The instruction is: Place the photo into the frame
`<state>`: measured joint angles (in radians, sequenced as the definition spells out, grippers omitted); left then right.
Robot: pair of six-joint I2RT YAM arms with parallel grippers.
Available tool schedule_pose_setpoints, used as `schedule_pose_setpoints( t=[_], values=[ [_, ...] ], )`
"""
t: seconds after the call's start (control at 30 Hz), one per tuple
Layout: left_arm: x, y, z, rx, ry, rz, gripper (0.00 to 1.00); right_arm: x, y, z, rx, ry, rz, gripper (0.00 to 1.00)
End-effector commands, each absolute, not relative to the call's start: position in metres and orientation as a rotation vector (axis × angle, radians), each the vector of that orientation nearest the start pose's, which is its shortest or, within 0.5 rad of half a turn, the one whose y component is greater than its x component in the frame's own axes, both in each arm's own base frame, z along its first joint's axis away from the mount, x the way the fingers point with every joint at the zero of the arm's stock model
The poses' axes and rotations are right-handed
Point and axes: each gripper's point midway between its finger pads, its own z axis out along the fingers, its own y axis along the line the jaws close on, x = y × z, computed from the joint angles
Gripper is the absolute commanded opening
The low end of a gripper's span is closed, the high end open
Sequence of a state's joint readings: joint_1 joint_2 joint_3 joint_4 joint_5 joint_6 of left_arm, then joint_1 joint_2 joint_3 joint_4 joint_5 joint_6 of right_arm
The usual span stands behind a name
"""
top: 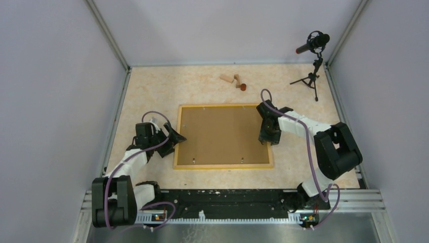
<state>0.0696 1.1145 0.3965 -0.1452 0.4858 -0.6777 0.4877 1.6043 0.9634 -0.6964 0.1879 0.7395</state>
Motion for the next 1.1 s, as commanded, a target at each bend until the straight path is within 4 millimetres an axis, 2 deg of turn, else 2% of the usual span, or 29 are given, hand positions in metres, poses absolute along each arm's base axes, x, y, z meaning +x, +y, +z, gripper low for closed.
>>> schedule_pose_setpoints(
  t=[0.0, 0.13, 0.27, 0.33, 0.4, 0.5, 0.63, 0.83, 0.93, 1.03, 1.07],
  values=[
    [0.246, -0.092, 0.049, -0.656, 2.397, -0.881, 0.94, 0.268, 0.137, 0.022, 0.364, 2.792, -0.009, 0.38],
    [0.244, -0.093, 0.047, -0.659, 2.401, -0.889, 0.94, 0.267, 0.135, 0.022, 0.301, 2.801, -0.019, 0.27],
    [0.243, -0.094, 0.045, -0.663, 2.405, -0.898, 0.94, 0.273, 0.133, 0.021, 0.216, 2.791, -0.045, 0.09],
    [0.242, -0.094, 0.044, -0.666, 2.407, -0.898, 0.93, 0.278, 0.134, 0.019, 0.177, 2.777, -0.041, 0.05],
    [0.242, -0.093, 0.044, -0.666, 2.406, -0.887, 0.94, 0.282, 0.135, 0.018, 0.131, 2.777, -0.039, 0.06],
    [0.241, -0.09, 0.046, -0.671, 2.41, -0.856, 0.96, 0.283, 0.147, 0.021, 0.042, 2.787, 0.055, 0.13],
    [0.239, -0.09, 0.046, -0.712, 2.41, -0.855, 0.97, 0.288, 0.17, 0.027, -0.025, 2.746, 0.236, 0.35],
    [0.231, -0.104, 0.048, -0.734, 2.442, -0.942, 0.96, 0.328, 0.209, 0.045, -0.069, 2.635, 0.455, 0.53],
    [0.222, -0.126, 0.054, -0.632, 2.465, -0.923, 0.96, 0.359, 0.239, 0.055, -0.127, 2.586, 0.569, 0.61],
    [0.193, -0.164, 0.063, -0.555, 2.512, -1.013, 0.94, 0.39, 0.264, 0.064, -0.169, 2.55, 0.64, 0.72],
    [0.183, -0.172, 0.066, -0.527, 2.53, -1.013, 0.94, 0.399, 0.269, 0.067, -0.184, 2.547, 0.637, 0.74]
  ],
)
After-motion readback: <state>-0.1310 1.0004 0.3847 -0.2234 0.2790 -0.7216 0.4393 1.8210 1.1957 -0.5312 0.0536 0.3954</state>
